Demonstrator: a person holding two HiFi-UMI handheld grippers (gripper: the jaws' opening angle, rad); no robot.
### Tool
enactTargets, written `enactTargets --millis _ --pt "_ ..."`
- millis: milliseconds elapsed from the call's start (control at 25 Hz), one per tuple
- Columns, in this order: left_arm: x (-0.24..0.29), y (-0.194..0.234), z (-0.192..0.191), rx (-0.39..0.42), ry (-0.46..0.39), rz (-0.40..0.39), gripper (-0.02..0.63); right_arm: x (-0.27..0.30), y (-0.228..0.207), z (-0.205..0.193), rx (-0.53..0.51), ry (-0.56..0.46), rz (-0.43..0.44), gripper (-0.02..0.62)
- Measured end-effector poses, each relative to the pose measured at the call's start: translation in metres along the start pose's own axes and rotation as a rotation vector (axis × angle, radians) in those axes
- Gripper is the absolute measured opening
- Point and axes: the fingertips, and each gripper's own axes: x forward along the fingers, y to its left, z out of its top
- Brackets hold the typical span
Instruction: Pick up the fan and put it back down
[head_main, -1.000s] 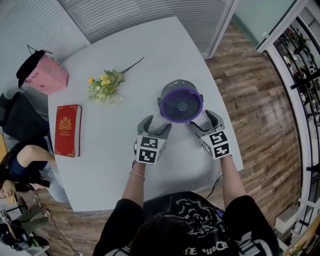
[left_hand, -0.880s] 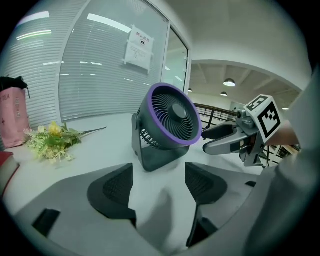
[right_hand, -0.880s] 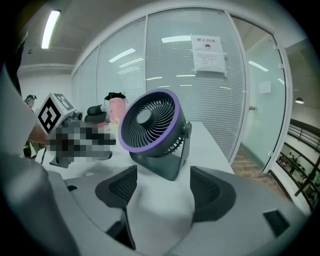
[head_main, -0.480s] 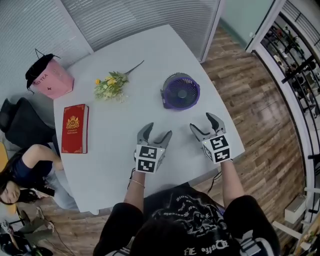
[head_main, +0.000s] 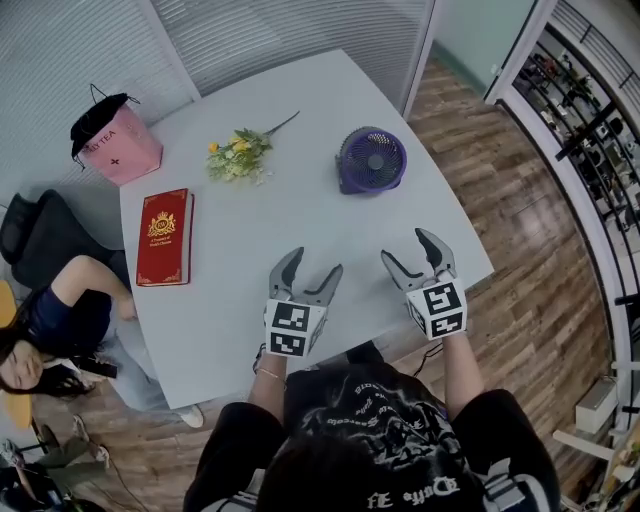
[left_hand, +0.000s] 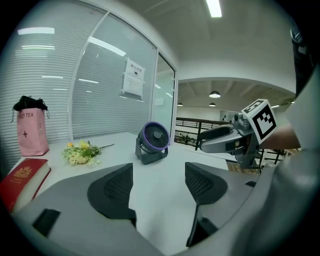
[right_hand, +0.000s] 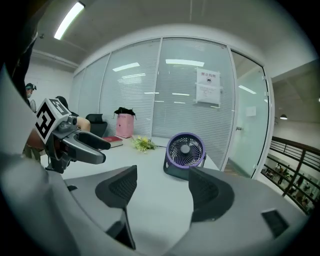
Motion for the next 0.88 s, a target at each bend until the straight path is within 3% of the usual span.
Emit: enactTargets --millis 200,560,880 --pt "-0.039 -0.012 -0.008 -0.006 -0.048 -0.013 0.328 -0.026 0.036 0.000 0.018 -0.011 -0.008 0.327" --pt "-0.105 -0.014 -0.047 -0.020 -0.059 0.008 0.328 -0.064 0.095 -0.014 0.027 -0.039 -0.042 0.325" --pt "-0.125 -0.003 -0.057 -0.013 -0.064 0.030 0.328 -0.075 0.125 -0.033 0.030 -0.004 -0.039 0.325"
